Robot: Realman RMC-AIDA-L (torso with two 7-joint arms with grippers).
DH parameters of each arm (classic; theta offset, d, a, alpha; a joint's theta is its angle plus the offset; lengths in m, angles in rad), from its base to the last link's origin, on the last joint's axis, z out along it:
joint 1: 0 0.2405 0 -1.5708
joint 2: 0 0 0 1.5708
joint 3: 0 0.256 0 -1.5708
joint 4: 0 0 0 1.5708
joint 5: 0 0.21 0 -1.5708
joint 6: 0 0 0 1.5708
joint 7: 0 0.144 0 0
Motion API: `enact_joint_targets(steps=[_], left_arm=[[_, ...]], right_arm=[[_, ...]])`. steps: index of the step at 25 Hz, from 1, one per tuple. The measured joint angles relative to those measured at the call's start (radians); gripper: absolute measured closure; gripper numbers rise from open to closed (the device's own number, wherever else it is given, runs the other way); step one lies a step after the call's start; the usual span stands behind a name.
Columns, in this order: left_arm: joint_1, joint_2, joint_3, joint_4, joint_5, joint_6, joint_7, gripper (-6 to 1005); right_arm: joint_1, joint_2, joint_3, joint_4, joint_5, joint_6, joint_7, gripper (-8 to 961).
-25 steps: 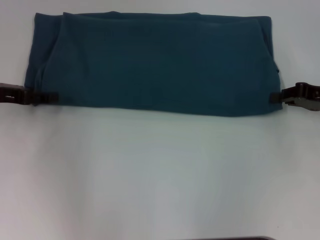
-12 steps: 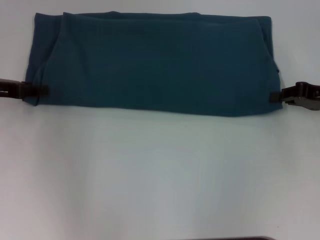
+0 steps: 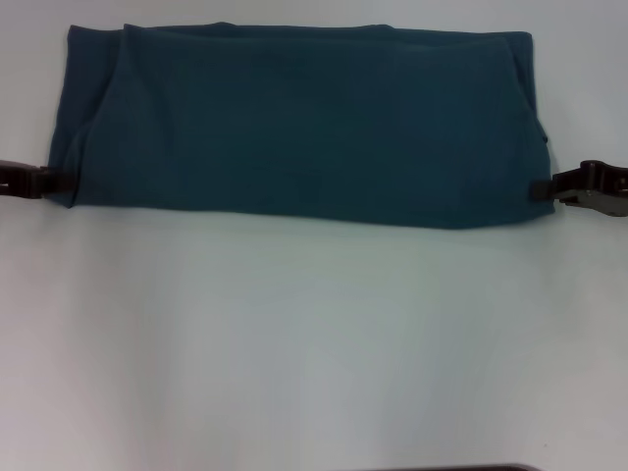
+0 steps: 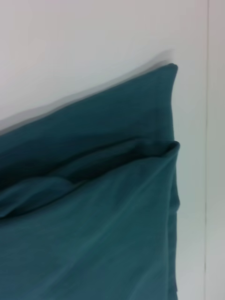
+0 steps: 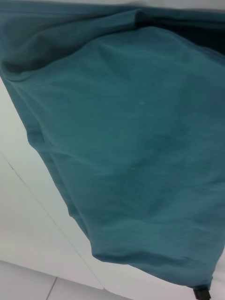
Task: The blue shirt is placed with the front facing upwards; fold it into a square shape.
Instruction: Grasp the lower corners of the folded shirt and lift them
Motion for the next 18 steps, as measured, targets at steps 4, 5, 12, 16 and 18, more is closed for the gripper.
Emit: enact_joint_targets(steps=[4, 5, 12, 16, 18], left_arm=[[-0.001, -0.006, -0.001, -0.001, 0.014, 0.0, 0.0, 776], [-0.002, -0.007, -0.001, -0.002, 0.016, 0.0, 0.0, 803], [-0.003, -0.009, -0.001, 0.001, 0.02, -0.009, 0.0, 816], [-0.003, -0.011, 0.001, 0.001, 0.026, -0.011, 0.001, 823], [-0.005, -0.013, 0.003, -0.003, 0.03, -0.007, -0.001, 826]], right_arm=[[0.0, 0.0, 0.0, 0.0, 0.0, 0.0, 0.0, 917], [0.0, 0.0, 0.0, 0.0, 0.0, 0.0, 0.0, 917], [0.0, 0.0, 0.0, 0.0, 0.0, 0.0, 0.0, 914], [0.0, 0.0, 0.0, 0.0, 0.0, 0.0, 0.0, 913], [0.0, 0.0, 0.0, -0.001, 0.0, 0.0, 0.0, 912]])
